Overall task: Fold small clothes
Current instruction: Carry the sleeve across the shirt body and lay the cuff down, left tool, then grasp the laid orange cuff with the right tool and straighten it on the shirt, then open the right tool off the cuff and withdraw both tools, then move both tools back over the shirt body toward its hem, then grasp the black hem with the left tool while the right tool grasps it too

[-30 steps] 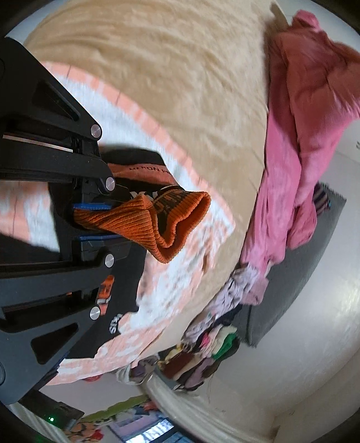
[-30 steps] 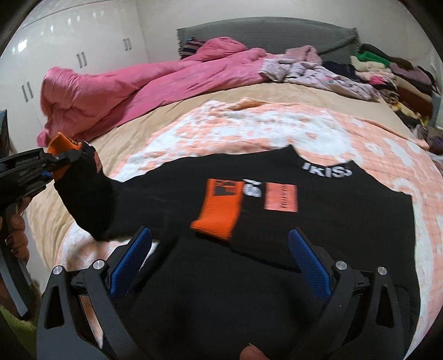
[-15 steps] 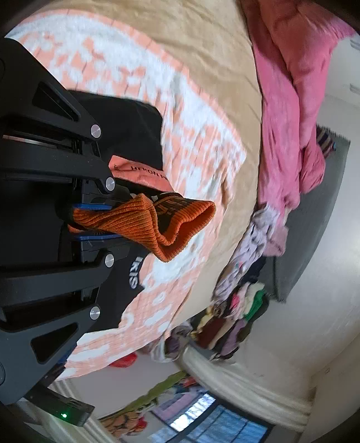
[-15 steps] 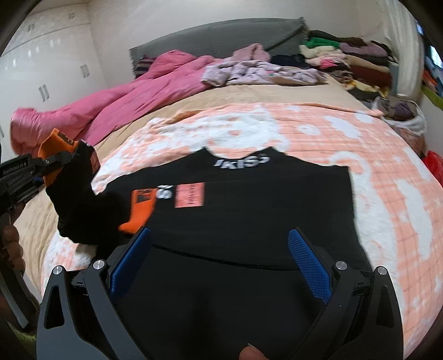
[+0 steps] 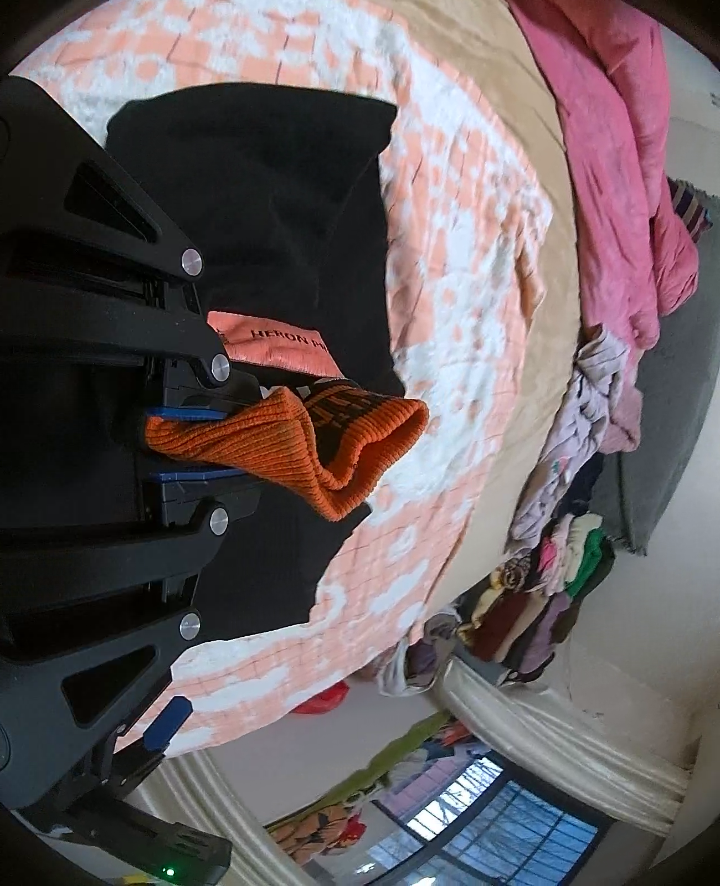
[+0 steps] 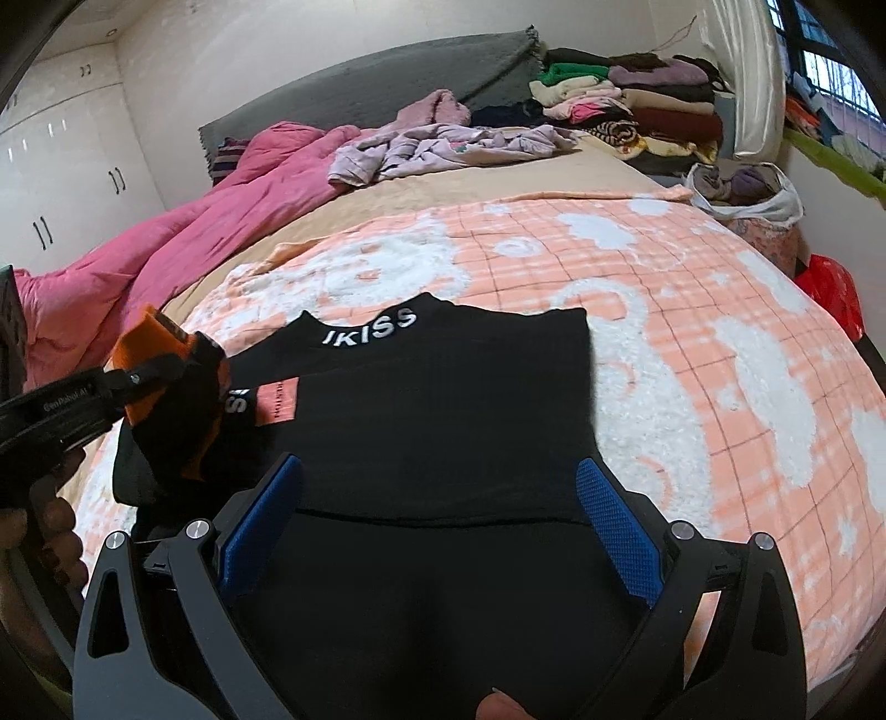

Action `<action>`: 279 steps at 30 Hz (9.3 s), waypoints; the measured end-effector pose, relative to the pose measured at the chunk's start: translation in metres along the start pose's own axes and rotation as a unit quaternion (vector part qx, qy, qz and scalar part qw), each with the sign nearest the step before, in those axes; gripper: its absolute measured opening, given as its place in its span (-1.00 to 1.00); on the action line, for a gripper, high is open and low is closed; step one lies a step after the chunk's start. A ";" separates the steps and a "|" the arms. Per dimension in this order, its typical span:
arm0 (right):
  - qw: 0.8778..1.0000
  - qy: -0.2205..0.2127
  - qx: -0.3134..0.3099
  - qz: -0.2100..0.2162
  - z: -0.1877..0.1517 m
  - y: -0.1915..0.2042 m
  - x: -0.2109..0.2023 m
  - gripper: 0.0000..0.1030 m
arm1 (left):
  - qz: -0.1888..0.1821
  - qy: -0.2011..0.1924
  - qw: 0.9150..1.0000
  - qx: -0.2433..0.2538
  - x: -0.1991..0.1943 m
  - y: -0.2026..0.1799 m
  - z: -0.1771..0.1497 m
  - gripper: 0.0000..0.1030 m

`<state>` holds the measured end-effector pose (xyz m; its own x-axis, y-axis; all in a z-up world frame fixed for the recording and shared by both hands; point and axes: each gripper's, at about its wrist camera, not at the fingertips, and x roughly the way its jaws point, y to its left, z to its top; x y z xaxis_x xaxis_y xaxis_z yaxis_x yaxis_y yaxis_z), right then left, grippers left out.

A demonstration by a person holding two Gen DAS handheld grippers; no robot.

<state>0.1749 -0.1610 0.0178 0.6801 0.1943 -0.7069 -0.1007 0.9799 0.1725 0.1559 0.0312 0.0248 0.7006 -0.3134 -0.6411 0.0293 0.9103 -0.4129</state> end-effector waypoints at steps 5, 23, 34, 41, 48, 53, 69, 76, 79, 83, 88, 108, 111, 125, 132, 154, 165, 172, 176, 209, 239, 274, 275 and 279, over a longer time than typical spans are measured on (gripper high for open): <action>1.000 0.004 0.003 -0.002 -0.001 -0.002 0.004 0.91 | -0.018 0.028 0.999 0.016 0.012 -0.008 -0.006 -0.44; 0.997 0.048 -0.023 0.050 0.002 0.038 0.049 0.88 | 0.031 -0.002 0.999 -0.010 -0.023 0.037 -0.002 0.06; 0.993 0.105 -0.019 0.052 0.010 0.059 0.123 0.35 | 0.101 -0.044 0.993 -0.042 -0.062 0.091 0.000 0.30; 0.990 0.091 -0.070 0.078 0.009 0.080 0.122 -0.75 | 0.120 -0.041 0.989 -0.071 -0.069 0.121 -0.006 0.30; 0.989 0.048 -0.074 0.120 0.017 0.083 0.089 -0.88 | 0.120 -0.044 0.989 -0.077 -0.071 0.124 -0.006 0.30; 0.987 0.009 -0.073 0.142 0.034 0.084 0.061 -0.89 | 0.120 -0.043 0.989 -0.076 -0.071 0.124 -0.007 0.30; 0.996 -0.038 -0.044 0.065 0.055 0.010 0.023 -0.89 | 0.119 -0.041 0.990 -0.062 -0.065 0.110 -0.004 0.30; 0.998 -0.020 -0.033 0.050 0.041 -0.002 0.036 -0.89 | 0.112 -0.025 0.993 -0.034 -0.043 0.088 0.002 0.30; 0.998 -0.017 -0.030 0.045 0.039 -0.005 0.037 -0.89 | 0.112 -0.014 0.993 -0.015 -0.030 0.075 0.003 0.30; 0.999 -0.012 -0.030 0.032 0.037 -0.008 0.039 -0.89 | 0.100 -0.003 0.995 0.007 -0.015 0.058 0.003 0.30; 0.999 -0.006 -0.030 0.015 0.034 -0.009 0.044 -0.89 | 0.091 0.015 0.995 0.021 0.006 0.044 0.003 0.30; 0.997 0.020 -0.061 0.040 0.017 0.028 0.054 -0.09 | 0.104 0.092 0.989 0.046 0.048 0.054 -0.022 0.30; 0.995 0.023 -0.079 0.050 0.016 0.040 0.056 -0.08 | 0.103 0.091 0.989 0.049 0.048 0.053 -0.024 0.30; 0.991 0.081 -0.108 0.004 -0.010 0.023 0.100 -0.06 | 0.099 0.090 0.990 0.051 0.046 0.056 -0.027 0.30; 0.992 0.079 -0.096 0.005 -0.008 0.025 0.097 -0.02 | 0.107 0.086 0.989 0.063 0.044 0.052 -0.030 0.30; 0.998 0.032 -0.049 0.023 -0.005 0.019 0.043 0.71 | 0.117 0.071 0.988 0.067 0.020 0.040 -0.029 0.45; 0.999 0.005 -0.043 0.021 -0.003 0.013 0.015 0.83 | 0.119 0.041 0.989 0.072 -0.010 0.027 -0.024 0.81; 0.999 -0.006 -0.042 0.020 -0.004 0.012 -0.001 0.83 | 0.124 0.029 0.990 0.065 -0.027 0.027 -0.024 0.81; 0.999 -0.009 -0.043 0.020 -0.005 0.012 -0.007 0.83 | 0.123 0.027 0.990 0.070 -0.033 0.024 -0.027 0.81; 0.998 -0.014 -0.058 0.009 -0.040 0.011 -0.050 0.83 | 0.134 0.025 0.988 0.066 -0.076 0.039 -0.063 0.81; 0.998 0.003 -0.056 -0.020 -0.087 -0.019 -0.080 0.83 | 0.139 0.048 0.989 0.033 -0.123 0.085 -0.114 0.81; 0.996 0.076 -0.029 -0.040 -0.146 -0.071 -0.081 0.83 | 0.078 0.154 0.985 0.021 -0.116 0.094 -0.196 -0.85; 0.996 0.078 -0.027 -0.039 -0.147 -0.072 -0.081 0.83 | 0.078 0.155 0.985 0.019 -0.115 0.095 -0.196 -0.85; 0.995 0.089 -0.016 -0.035 -0.153 -0.080 -0.081 0.73 | 0.078 0.160 0.984 0.016 -0.113 0.097 -0.197 -0.74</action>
<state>0.0168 -0.2483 -0.0431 0.5472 0.1289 -0.8270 -0.0827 0.9916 0.0998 -0.0610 0.1020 -0.0704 0.4380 -0.2336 -0.8681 -0.0350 0.9605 -0.2762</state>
